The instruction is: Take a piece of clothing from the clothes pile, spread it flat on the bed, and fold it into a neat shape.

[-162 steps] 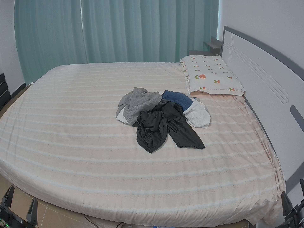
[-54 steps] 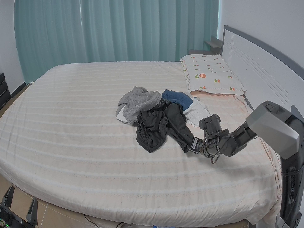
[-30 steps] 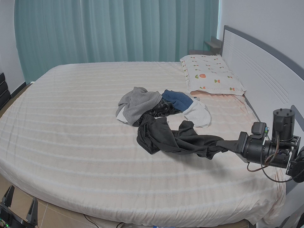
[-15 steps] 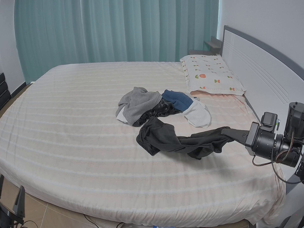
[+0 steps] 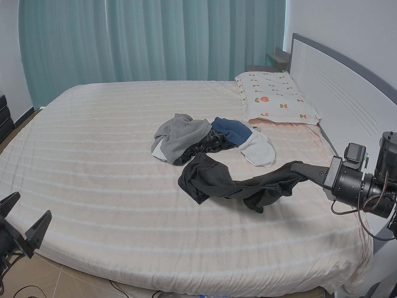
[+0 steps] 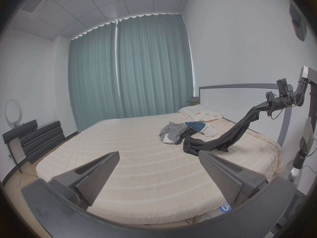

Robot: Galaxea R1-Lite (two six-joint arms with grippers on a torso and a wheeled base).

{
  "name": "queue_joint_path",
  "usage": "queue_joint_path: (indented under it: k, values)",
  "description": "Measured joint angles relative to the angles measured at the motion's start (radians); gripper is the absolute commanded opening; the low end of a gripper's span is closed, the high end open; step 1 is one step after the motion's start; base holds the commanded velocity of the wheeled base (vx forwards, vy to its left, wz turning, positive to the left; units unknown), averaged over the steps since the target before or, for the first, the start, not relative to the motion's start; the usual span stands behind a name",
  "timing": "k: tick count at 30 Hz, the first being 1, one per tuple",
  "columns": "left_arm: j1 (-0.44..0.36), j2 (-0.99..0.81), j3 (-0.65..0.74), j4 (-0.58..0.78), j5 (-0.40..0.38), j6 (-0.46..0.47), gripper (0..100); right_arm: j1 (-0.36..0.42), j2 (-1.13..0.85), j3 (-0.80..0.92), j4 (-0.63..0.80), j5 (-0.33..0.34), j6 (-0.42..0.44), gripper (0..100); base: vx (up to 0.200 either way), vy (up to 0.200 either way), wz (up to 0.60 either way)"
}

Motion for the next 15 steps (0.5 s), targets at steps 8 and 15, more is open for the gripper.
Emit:
queue_joint_path:
  k: [8, 15]
  values:
    - [-0.106, 0.38, 0.003, -0.239, 0.01, 0.018, 100, -0.012, -0.011, -0.007, -0.003, 0.0, -0.003, 0, 0.0, 0.0, 0.0]
    - [-0.271, 0.726, -0.039, -0.411, 0.06, -0.033, 100, -0.035, -0.014, -0.013, -0.004, 0.005, -0.004, 0, 0.0, 0.0, 0.0]
